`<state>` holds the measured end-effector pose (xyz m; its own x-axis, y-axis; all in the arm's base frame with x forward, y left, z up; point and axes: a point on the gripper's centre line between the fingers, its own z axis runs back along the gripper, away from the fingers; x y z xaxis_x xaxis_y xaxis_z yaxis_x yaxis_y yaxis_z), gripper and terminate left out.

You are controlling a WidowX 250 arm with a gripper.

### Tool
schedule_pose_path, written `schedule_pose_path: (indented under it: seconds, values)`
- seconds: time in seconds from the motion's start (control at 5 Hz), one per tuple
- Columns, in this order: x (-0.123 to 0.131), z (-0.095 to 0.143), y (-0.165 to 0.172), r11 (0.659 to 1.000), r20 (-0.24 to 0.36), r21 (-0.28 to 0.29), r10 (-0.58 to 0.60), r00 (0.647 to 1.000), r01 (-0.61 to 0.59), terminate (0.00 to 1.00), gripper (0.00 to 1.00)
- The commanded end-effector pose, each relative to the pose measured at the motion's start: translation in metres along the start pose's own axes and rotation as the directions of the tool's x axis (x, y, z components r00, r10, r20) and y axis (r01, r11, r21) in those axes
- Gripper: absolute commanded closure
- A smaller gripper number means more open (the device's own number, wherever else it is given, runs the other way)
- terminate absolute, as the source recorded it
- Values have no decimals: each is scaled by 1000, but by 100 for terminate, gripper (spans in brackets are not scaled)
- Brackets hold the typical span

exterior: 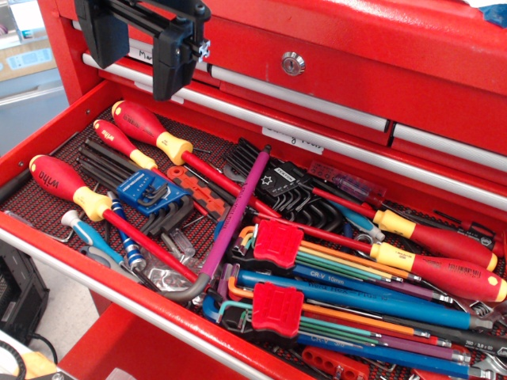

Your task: Pick up violet Allen key

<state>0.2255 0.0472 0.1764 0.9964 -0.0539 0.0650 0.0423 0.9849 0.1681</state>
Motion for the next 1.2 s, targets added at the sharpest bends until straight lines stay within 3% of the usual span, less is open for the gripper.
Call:
schedule_pose_path:
  seconds: [0.0, 0.2, 0.4, 0.6, 1.0]
  values:
    - [0, 0, 0, 1000, 0, 0, 0, 1000, 0, 0, 0]
    - [13, -16, -14, 1000, 26, 8, 10, 1000, -10, 0, 0]
    - [33, -34, -20, 997, 44, -47, 65, 997, -63, 0, 0]
    - [50, -58, -36, 992, 90, -47, 121, 989, -117, 0, 0]
    - [67, -89, -53, 978, 35, -76, 197, 980, -194, 0, 0]
